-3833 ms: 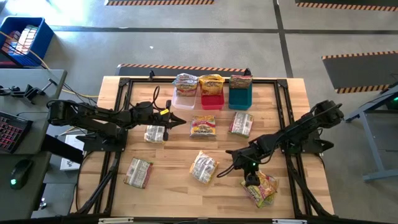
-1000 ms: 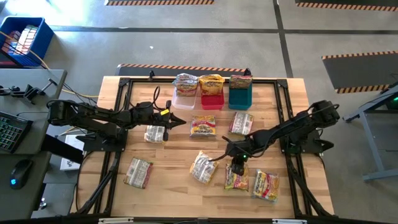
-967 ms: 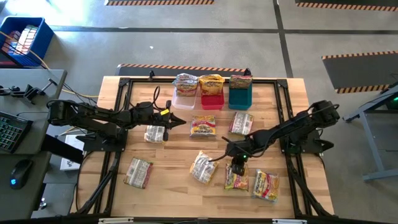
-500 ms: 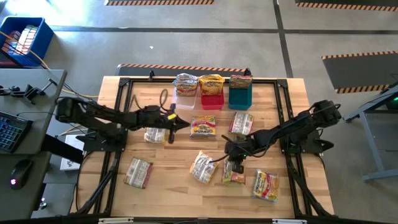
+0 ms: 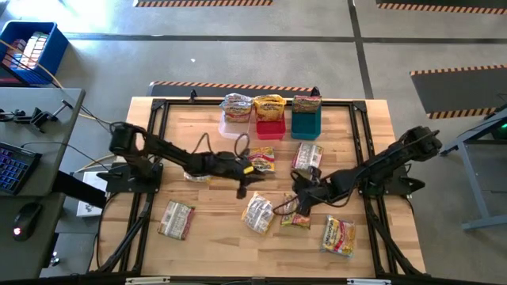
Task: Sort Maruchan noodles
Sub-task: Put the green noodle pack into the blue bin
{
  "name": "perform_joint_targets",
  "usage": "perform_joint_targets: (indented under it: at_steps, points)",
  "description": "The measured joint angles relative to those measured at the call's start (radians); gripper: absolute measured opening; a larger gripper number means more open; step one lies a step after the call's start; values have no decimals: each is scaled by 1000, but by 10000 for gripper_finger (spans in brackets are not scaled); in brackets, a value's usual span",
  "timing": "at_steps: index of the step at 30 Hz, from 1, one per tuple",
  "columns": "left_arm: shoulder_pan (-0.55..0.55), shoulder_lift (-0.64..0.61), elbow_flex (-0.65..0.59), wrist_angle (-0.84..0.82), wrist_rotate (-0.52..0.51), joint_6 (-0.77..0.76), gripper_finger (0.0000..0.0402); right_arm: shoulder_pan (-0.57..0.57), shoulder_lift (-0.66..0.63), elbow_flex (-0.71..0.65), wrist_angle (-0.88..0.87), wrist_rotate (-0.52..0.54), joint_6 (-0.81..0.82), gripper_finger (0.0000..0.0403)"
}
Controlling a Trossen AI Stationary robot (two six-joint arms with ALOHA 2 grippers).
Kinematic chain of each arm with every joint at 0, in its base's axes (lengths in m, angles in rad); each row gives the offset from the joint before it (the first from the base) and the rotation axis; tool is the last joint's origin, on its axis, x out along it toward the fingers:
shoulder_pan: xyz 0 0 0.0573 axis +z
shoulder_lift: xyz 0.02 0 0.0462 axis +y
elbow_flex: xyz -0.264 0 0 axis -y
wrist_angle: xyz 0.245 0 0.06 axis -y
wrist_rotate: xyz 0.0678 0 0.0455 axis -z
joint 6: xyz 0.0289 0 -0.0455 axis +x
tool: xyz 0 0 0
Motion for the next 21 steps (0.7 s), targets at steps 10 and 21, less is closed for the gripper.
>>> perform_joint_targets:
  at_steps: [10, 21]
  points:
    - [-143, 135, 193, -103, 46, 35, 93, 95, -98, 1, -171, 116, 30, 0]
    - [-306, 258, 443, -399, -220, 34, 93, 109, -114, 2, -194, 166, 31, 0]
